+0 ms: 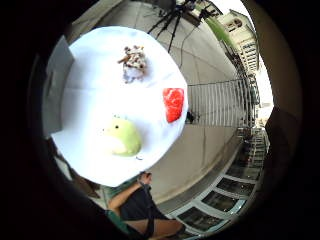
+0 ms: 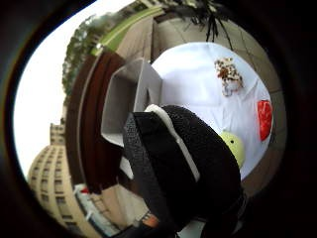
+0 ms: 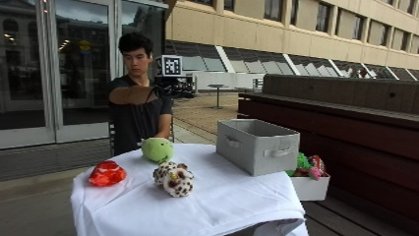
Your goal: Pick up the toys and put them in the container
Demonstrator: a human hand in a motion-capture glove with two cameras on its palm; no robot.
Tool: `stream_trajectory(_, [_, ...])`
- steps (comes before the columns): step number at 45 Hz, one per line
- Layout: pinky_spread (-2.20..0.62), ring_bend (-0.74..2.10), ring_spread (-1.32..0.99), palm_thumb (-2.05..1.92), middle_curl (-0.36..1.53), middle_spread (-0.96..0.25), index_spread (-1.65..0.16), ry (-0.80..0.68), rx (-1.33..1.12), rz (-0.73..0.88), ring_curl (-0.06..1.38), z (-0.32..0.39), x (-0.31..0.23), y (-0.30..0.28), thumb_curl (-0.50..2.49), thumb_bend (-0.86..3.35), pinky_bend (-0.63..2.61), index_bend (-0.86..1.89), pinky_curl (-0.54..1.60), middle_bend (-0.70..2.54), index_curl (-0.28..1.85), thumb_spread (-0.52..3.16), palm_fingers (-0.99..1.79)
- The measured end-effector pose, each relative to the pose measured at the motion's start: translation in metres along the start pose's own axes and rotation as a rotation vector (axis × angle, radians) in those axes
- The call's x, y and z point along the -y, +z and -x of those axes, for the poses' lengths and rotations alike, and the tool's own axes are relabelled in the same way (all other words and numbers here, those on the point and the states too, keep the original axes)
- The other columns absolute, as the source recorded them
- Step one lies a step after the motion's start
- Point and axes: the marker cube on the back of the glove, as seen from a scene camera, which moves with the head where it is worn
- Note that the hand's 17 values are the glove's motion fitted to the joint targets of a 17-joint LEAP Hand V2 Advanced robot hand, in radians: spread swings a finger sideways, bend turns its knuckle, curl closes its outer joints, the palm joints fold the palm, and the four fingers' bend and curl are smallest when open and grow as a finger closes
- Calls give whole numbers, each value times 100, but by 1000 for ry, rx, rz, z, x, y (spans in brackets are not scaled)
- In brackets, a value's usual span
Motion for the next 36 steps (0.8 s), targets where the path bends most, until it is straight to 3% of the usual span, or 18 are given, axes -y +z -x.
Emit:
stream_trajectory(3, [-9,14,-15,-12,6,-6,-13,67,-2,34,2,0,-2,-1,-1,-8,50,15,12,18,6,57,-3])
stream_trajectory(6, [-11,15,-19,-12,9,-8,-16,-127,8,-4,3,-8,-2,0,0,-8,54,16,16,19,8,75,-5])
stream_trajectory(10, [-13,16,-23,-12,12,-9,-18,-49,-2,-6,5,-5,-7,-1,0,-8,57,16,19,19,12,92,-7])
stream_trajectory(14, [-14,17,-25,-13,15,-10,-20,-173,-8,-63,7,-11,-4,-2,0,-8,58,16,21,19,14,103,-8])
stream_trajectory(24, [-14,19,-28,-13,21,-8,-22,-256,-14,-67,12,-28,-15,-8,1,-8,60,13,25,19,18,117,-9])
stream_trajectory(30, [-13,20,-28,-11,24,-7,-25,-144,-11,-3,15,-46,-34,8,3,-7,60,12,26,19,19,117,-9])
stream_trajectory(36, [-9,20,-29,-11,26,-7,-28,-280,8,-31,17,-70,-38,45,5,-8,62,12,28,19,19,114,-8])
